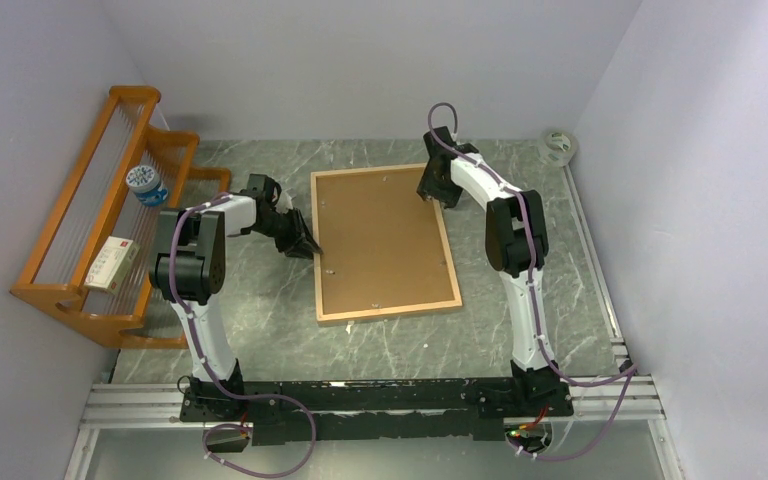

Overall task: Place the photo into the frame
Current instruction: Install the photo frame at the center of the board.

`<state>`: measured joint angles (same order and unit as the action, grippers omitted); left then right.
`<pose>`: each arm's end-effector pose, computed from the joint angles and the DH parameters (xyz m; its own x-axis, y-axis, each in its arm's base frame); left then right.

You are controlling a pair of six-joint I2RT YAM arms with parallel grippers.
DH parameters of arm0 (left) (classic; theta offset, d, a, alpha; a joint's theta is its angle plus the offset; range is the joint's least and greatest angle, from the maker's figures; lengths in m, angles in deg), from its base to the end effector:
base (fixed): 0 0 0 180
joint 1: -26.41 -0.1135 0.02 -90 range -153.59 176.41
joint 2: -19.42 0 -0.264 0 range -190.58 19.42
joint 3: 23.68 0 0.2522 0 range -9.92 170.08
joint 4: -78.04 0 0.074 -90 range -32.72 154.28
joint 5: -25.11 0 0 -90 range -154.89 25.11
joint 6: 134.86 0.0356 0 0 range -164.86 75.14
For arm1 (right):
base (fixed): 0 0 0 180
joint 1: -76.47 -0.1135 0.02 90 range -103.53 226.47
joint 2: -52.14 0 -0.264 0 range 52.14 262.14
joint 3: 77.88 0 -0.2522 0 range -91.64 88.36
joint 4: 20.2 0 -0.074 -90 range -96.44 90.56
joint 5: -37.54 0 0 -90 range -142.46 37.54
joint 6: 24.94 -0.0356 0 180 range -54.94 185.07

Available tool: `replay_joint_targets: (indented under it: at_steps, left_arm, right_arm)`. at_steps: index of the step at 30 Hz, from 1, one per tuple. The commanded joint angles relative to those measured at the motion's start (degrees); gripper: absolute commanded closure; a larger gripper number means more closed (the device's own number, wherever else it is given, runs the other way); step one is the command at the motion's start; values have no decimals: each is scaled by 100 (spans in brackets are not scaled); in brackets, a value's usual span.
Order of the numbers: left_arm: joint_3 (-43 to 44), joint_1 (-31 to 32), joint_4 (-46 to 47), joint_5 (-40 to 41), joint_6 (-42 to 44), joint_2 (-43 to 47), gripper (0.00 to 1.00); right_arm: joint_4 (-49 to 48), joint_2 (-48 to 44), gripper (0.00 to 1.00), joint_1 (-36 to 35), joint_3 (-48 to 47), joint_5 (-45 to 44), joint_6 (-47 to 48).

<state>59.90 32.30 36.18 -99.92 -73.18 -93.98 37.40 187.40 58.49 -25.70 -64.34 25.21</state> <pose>0.3720 -0.0589 0.1325 -0.9563 -0.2919 -0.0182 -0.2160 0.7470 -0.6288 0.4812 0.1485 0.1680 -0.8026 0.3988 -0.4436 0.3841 0.9145 0.1271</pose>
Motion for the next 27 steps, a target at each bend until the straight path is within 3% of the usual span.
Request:
replay_joint_targets:
  at_steps: [1,7,11,19,24,27]
  left_arm:
    - [-219,140,-47,259,37,-156,92]
    - [-245,149,-62,299,19,-156,93]
    - [-239,149,-56,307,12,-148,93]
    - [-193,167,-29,286,-34,-147,93]
    - [-141,167,-47,349,-31,-132,92]
    - [-82,167,-93,431,-10,-100,90]
  right_arm:
    - [151,308,38,-16,-279,-241,52]
    - [69,401,41,-18,-253,-344,13]
    - [129,422,61,-14,-288,-342,-2]
    - [-359,130,72,66,328,379,169]
    - [-611,-200,67,103,631,373,258]
    - [-564,-472,48,169,655,198,279]
